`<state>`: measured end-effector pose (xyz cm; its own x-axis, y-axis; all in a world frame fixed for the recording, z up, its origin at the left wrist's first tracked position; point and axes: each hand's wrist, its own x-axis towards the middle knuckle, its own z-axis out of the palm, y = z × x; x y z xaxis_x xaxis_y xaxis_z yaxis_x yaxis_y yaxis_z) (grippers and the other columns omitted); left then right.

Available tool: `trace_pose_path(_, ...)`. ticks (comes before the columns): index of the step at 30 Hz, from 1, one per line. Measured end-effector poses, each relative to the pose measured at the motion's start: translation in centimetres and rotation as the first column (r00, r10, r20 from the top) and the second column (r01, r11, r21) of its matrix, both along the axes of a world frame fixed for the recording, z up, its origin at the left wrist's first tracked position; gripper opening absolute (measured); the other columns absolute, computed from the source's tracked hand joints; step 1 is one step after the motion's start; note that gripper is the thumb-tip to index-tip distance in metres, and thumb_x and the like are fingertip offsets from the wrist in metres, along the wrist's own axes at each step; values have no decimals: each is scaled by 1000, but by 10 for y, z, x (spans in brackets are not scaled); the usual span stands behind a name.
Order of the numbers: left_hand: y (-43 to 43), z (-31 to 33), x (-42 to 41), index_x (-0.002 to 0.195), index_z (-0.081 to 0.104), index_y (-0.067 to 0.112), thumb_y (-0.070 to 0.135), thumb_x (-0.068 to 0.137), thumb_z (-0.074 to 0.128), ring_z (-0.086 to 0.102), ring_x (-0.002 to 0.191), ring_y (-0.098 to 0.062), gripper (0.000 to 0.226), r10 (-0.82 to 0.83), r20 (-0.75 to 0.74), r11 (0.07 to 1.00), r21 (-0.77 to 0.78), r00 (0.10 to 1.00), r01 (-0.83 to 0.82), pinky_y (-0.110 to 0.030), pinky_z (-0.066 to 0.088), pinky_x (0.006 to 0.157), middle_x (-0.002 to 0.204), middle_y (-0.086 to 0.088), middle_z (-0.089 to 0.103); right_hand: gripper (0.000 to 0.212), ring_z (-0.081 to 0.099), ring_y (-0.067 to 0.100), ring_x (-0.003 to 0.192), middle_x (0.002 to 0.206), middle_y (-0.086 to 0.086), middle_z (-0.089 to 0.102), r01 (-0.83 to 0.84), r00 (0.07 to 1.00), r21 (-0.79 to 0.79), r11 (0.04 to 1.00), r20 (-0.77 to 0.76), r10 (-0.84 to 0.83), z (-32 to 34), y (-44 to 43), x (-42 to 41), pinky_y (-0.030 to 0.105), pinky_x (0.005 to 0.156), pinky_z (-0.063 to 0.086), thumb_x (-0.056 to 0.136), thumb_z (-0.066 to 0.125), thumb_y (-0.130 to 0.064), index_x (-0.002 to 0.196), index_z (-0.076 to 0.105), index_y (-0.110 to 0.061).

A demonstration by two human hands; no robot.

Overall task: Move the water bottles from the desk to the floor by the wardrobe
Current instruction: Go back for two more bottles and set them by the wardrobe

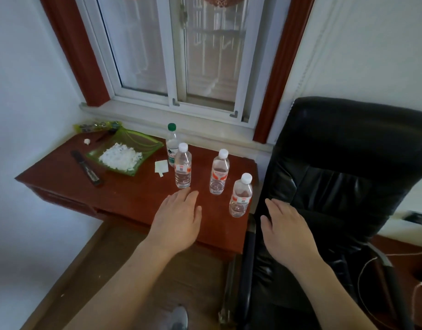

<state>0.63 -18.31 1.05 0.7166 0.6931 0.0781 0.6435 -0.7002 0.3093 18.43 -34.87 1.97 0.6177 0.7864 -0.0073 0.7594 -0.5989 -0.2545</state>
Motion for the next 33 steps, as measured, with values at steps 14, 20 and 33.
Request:
trace_pose_path(14, 157, -13, 139, 143, 38, 20, 34, 97, 51, 51, 120, -24, 50, -354, -33, 935, -41, 935, 353, -41, 47, 96, 140, -2, 49, 64, 38, 19, 137, 152, 0, 39, 228, 957, 32, 973, -193, -218, 1, 123, 66, 35, 108, 35, 95, 55, -41, 149, 32, -19)
trace_pose_path(20, 181, -36, 189, 144, 39, 23, 31, 91, 60, 49, 121, -26, 58, -369, -52, 921, -154, 928, 358, -43, 46, 95, 138, -3, 48, 69, 51, 19, 125, 149, -1, 41, 188, 937, -71, 980, -285, -201, -24, 135, 87, 33, 100, 44, 90, 60, -48, 149, 34, -23)
trace_pose_path(33, 180, -48, 198, 112, 64, 19, 17, 86, 62, 58, 90, -22, 26, -383, 19, 904, -195, 923, 379, -36, 49, 78, 103, 3, 53, 12, 57, 10, 82, 101, -2, 56, 250, 922, 46, 967, -317, -223, -57, 145, 82, 17, 67, 43, 88, 63, -19, 100, 60, -20)
